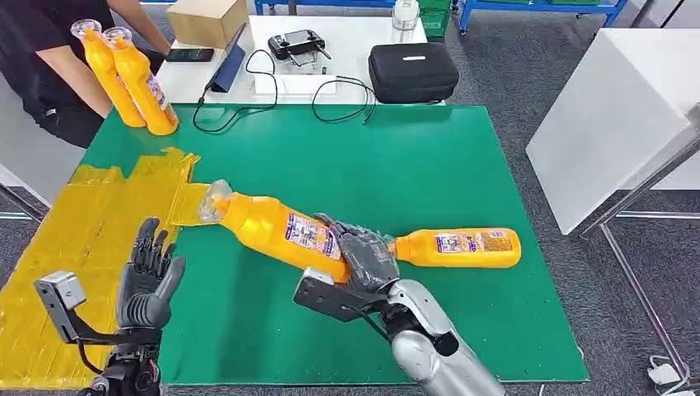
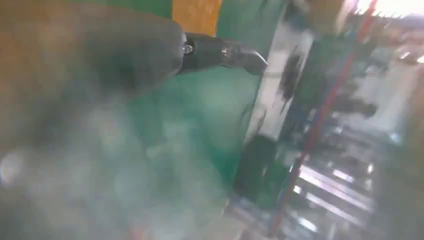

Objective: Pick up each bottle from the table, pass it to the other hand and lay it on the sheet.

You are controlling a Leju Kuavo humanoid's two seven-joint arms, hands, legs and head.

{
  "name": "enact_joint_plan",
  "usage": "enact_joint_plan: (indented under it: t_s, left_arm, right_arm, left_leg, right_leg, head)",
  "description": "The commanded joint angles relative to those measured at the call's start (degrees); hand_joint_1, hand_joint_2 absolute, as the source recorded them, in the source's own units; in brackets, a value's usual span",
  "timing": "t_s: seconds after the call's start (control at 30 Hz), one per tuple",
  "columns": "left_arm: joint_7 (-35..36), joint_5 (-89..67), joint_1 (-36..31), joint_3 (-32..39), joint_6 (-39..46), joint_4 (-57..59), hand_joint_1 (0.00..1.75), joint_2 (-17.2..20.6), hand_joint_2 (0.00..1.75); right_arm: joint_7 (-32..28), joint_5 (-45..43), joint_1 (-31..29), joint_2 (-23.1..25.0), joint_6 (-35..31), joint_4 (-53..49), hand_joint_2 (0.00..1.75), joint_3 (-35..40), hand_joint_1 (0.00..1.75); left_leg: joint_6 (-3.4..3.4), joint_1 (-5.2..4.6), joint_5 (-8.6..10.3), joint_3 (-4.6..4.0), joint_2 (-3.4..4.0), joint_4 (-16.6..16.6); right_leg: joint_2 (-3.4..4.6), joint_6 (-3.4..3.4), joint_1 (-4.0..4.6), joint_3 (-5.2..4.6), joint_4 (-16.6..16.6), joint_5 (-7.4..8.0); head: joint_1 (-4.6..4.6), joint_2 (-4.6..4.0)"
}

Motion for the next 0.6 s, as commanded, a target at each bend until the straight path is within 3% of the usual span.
enact_joint_plan:
  t_s: [0.03,0.33,0.6]
  left_arm:
    - [0.9,5.4,1.6,0.1,-6.0,1.1,0.00,-0.6,1.75]
    - [2.6,9.5,-0.2,-8.2,-9.2,0.8,0.00,-0.8,1.75]
    - [3.2,13.0,-1.2,-10.9,-10.0,1.6,0.00,-0.4,1.75]
  right_arm:
    - [-1.3,-1.8,0.8,-2.0,-0.3,-5.0,1.75,2.7,1.75]
    - [-0.8,-4.5,-4.9,2.6,0.3,5.0,1.75,1.4,1.75]
    - [-0.3,-3.5,-6.4,4.7,-0.4,10.1,1.75,3.1,1.75]
  left_leg:
    - [-0.02,-0.02,-0.15,0.20,-0.02,0.0]
    - [0.00,-0.01,-0.07,0.06,-0.02,0.0]
    - [0.01,-0.02,-0.04,0.18,-0.04,-0.1]
  right_leg:
    - [-0.07,-0.03,-0.01,0.19,0.0,-0.15]
    - [-0.05,-0.04,0.00,0.05,0.0,-0.07]
    - [-0.10,-0.04,-0.01,0.17,0.0,-0.08]
  head:
    - [0.00,0.00]
    - [0.00,0.00]
    - [0.00,0.00]
